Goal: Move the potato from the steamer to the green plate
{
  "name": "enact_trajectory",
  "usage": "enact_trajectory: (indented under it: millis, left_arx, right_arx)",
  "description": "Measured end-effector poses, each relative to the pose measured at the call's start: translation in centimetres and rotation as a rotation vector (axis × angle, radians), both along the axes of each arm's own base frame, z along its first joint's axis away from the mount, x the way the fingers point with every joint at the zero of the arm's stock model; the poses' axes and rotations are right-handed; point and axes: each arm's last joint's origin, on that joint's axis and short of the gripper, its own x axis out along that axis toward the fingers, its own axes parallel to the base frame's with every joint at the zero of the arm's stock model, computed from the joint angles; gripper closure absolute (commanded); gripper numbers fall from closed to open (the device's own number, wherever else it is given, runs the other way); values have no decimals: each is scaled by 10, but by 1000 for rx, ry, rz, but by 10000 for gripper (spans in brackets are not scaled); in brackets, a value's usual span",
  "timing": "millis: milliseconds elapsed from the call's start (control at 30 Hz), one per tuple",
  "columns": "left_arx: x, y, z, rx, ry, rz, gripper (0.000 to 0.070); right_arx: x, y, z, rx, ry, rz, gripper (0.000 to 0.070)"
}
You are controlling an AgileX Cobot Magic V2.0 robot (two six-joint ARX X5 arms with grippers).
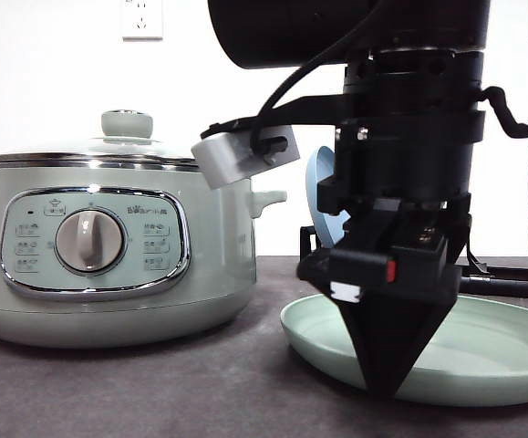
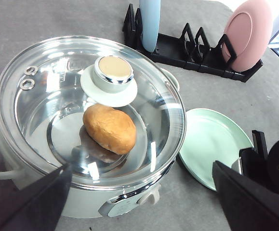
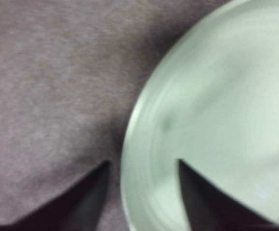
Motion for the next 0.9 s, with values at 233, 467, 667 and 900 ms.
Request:
enact_trajectory:
  millis: [233,467,667,900]
  left_arx:
    - [0,0,0,0,0,0,104]
    - [0,0,0,0,0,0,104]
    - [0,0,0,0,0,0,104]
    - [0,0,0,0,0,0,104]
  right_arx:
    - [0,0,0,10,-1,-10,345]
    - [0,-4,38,103,-45,-15,345]
    - [7,-16,103,329,-121,-42,345]
    - [19,-46,162,670,-141,-48,345]
